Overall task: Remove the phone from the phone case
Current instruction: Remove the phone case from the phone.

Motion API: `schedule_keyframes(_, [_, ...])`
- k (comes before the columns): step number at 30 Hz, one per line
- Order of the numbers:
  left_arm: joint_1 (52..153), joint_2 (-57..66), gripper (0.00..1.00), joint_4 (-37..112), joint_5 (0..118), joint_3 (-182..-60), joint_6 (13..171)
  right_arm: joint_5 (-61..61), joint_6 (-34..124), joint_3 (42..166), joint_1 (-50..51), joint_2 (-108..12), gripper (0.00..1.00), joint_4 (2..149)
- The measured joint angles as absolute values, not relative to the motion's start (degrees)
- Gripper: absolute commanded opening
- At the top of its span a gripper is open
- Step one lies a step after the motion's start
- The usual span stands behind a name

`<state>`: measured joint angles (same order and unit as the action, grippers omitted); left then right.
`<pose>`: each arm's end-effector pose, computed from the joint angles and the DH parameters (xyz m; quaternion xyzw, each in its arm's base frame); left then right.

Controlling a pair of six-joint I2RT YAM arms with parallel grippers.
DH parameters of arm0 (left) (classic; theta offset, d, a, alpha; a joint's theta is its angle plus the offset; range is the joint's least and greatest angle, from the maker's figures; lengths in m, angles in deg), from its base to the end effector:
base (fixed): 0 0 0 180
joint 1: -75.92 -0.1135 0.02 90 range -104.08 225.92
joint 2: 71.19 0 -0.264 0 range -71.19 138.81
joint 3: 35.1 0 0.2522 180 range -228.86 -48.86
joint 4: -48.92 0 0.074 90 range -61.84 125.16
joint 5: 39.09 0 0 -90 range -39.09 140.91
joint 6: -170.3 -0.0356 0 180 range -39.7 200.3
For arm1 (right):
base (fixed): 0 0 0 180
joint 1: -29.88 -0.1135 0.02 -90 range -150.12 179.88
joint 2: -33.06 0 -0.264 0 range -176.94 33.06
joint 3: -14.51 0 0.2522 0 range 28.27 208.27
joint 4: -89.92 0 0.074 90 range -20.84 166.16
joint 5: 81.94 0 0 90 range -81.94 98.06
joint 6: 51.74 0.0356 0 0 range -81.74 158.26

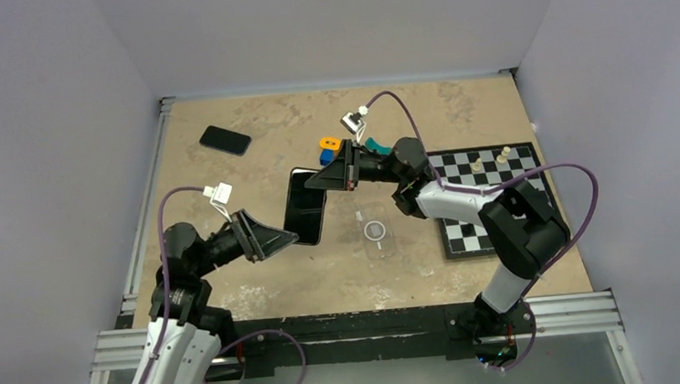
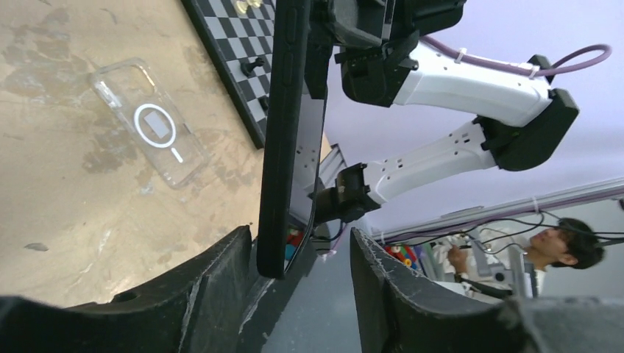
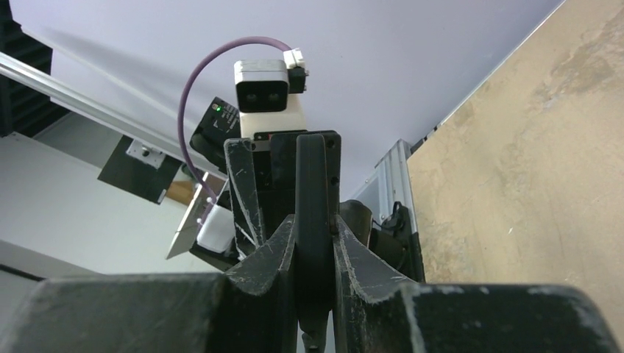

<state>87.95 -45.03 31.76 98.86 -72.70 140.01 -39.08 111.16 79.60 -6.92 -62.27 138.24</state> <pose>0.1193 -0.0524 0.2702 -0.0245 0.7299 -0.6034 0.3202 0.2692 0.2340 0.2798 -0.1410 0.6120 0.7418 0.2351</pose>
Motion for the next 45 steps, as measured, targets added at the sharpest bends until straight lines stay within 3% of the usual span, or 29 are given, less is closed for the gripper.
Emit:
schedule_keyframes(9, [87.95,-46.41,0.45,19.23,97.96,-75.85,131.24,-41.24,113.15,79.73,-6.13,-62.27,0.0,138.22])
schedule_keyframes(12, [87.95,-45.34,0.38,17.94,98.92,-76.35,129.17,-41.81,113.68,80.28,-5.69,-62.27,0.0,137.85])
schedule_keyframes(19, [87.95,-42.08,0.34,18.08,101.3,-79.63,126.19,-42.86,114.77,81.57,-5.56,-62.27,0.0,137.41])
schedule_keyframes(28, [88.0,-37.56,0.09,21.42,105.19,-79.93,126.26,-44.0,115.4,81.81,-5.23,-62.27,0.0,138.29])
schedule_keyframes(33, [88.0,-37.52,0.0,23.39,106.05,-79.93,126.39,-44.61,116.74,82.73,-5.19,-62.32,0.0,139.99])
schedule_keyframes(45, [88.0,-41.25,0.0,32.2,105.39,-77.57,129.65,-46.55,124.43,86.6,-5.08,-66.69,0.0,147.44])
